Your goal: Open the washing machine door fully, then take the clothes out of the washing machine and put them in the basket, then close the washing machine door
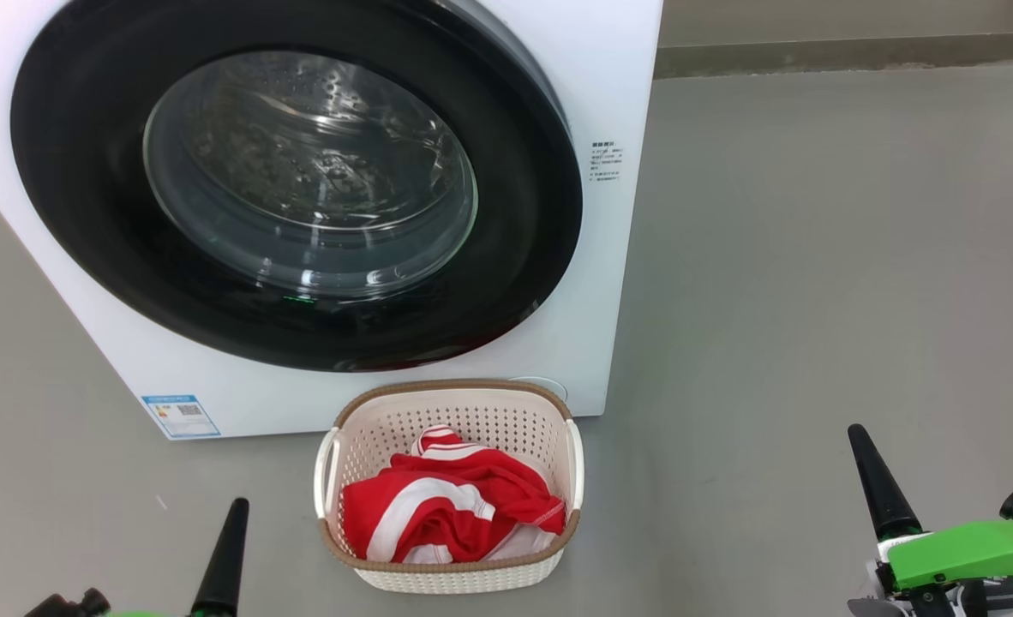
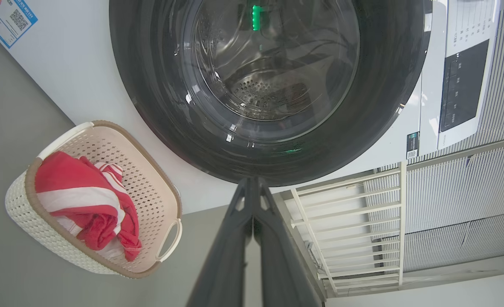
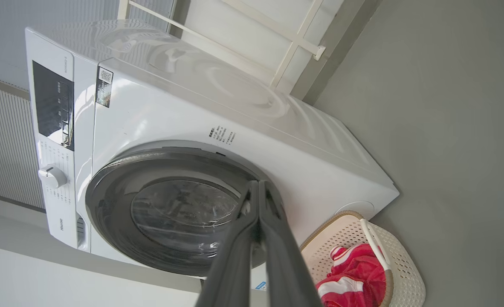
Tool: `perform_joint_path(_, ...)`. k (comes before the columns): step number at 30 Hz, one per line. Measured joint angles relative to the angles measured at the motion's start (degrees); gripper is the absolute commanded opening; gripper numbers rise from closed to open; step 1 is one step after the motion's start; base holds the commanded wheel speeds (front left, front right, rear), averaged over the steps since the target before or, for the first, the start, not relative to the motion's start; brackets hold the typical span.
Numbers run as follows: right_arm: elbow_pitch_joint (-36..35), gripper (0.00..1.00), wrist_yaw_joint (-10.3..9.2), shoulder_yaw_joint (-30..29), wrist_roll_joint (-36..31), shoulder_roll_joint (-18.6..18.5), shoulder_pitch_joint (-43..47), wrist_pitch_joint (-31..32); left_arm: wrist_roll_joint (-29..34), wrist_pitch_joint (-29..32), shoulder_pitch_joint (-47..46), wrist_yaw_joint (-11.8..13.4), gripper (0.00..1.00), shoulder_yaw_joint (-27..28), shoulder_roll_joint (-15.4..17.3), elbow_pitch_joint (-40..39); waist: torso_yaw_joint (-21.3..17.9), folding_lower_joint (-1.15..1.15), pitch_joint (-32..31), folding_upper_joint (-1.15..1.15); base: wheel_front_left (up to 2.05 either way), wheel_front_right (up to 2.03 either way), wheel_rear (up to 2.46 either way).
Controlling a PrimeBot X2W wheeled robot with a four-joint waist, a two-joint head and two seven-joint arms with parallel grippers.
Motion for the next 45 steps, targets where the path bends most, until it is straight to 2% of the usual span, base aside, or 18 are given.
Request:
perform_joint_path(30,1.5,0.0,-0.01,-2.0,18.6,-0.3,-2.7,5.0,-17.9,4.8,-2.8,0.0,0.0,1.3,0.0,0.2,0.3,0.0,1.3,0.0,0.0,0.0,0.0)
perform_joint_path(45,1.5,0.0,-0.01,-2.2,18.7,-0.3,-3.2,5.3,-18.1,4.8,-2.8,0.0,0.0,1.4,0.0,0.3,0.3,0.0,1.3,0.0,0.0,0.0,0.0)
